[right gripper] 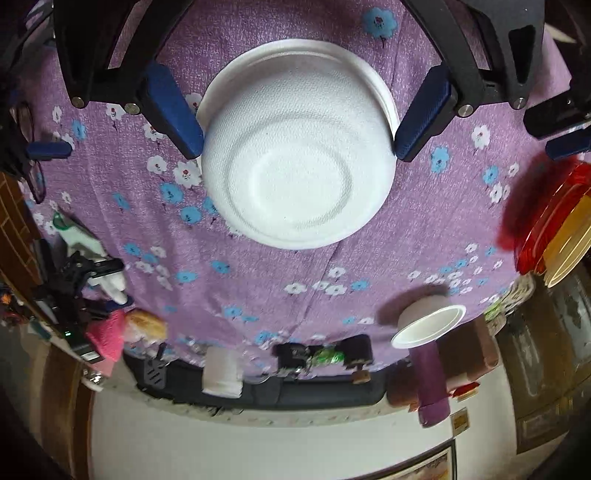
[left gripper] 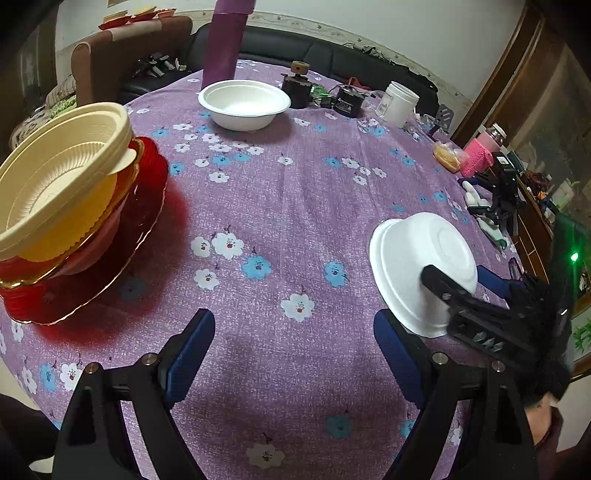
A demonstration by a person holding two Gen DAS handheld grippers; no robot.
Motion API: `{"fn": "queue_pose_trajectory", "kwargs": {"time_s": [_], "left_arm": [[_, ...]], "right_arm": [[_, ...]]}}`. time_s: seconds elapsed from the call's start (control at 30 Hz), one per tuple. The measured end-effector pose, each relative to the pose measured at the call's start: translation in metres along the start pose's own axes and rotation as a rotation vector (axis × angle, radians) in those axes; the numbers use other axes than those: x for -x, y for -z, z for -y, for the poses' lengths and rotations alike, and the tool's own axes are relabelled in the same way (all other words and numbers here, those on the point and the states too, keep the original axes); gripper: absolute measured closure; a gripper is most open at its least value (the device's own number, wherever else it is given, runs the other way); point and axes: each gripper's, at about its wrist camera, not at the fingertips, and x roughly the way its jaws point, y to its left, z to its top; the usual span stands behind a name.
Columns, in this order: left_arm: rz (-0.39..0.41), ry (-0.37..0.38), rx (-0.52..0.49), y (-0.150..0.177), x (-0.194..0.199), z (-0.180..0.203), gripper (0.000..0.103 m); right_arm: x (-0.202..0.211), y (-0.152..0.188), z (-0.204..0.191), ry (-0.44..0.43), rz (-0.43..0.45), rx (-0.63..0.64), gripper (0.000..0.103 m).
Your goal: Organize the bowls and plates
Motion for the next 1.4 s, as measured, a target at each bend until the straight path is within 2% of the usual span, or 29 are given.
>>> {"fn": "queue_pose_trajectory", "kwargs": {"time_s": [0.07, 0.13, 0.17, 0.23, 0.27, 0.37, 0.4, 0.43, 0.57, 0.67, 0.77, 0.9, 1.07, 1.17, 1.4], "left_arm": [[-0.003, 0.003, 0.011, 0.000, -0.001, -0.003, 0.016], [-0.006, 0.010, 0.021, 0.001, -0.001, -0.004, 0.016], [-0.010, 0.013, 0.024, 0.002, -0.002, -0.005, 0.016], [-0.014, 0.025, 0.028, 0.002, -0.001, -0.005, 0.016], [-0.012, 0.028, 0.027, 0.003, 0.000, -0.005, 0.016], [0.003, 0.018, 0.019, 0.002, 0.003, -0.006, 0.016], [0.006, 0.015, 0.016, 0.000, 0.004, -0.006, 0.016], [0.009, 0.012, 0.012, -0.002, 0.005, -0.006, 0.016], [0.057, -0.019, -0.007, -0.027, 0.022, -0.012, 0.016], [0.102, -0.066, -0.004, -0.051, 0.038, -0.022, 0.016], [0.129, -0.086, -0.002, -0.078, 0.053, -0.033, 0.016], [0.183, -0.124, 0.018, -0.120, 0.075, -0.050, 0.016], [0.164, -0.130, 0.034, -0.178, 0.066, -0.064, 0.016], [0.132, -0.168, 0.032, -0.211, 0.039, -0.069, 0.016], [-0.068, -0.211, 0.050, -0.256, -0.055, -0.080, 0.016]], "right_arm": [[0.002, -0.005, 0.011, -0.060, -0.026, -0.054, 0.004], [0.006, -0.010, 0.031, -0.157, -0.042, -0.162, 0.027], [0.004, -0.013, 0.045, -0.219, -0.066, -0.227, 0.054], [-0.004, -0.015, 0.072, -0.312, -0.113, -0.355, 0.065], [-0.004, -0.015, 0.077, -0.317, -0.113, -0.380, 0.065], [0.008, -0.015, 0.069, -0.208, -0.043, -0.308, 0.064], [0.010, -0.014, 0.064, -0.191, -0.038, -0.292, 0.060], [0.011, -0.015, 0.061, -0.194, -0.039, -0.293, 0.055], [0.021, -0.027, 0.042, -0.189, -0.002, -0.258, 0.047], [0.034, -0.046, 0.027, -0.244, 0.039, -0.217, 0.044], [0.040, -0.070, 0.020, -0.300, 0.090, -0.237, 0.043], [0.042, -0.108, 0.015, -0.346, 0.159, -0.304, 0.026], [0.014, -0.162, -0.015, -0.313, 0.112, -0.247, 0.026], [-0.015, -0.180, -0.032, -0.328, 0.064, -0.232, 0.026], [-0.101, -0.203, -0.066, -0.337, -0.094, -0.264, 0.025]]}}
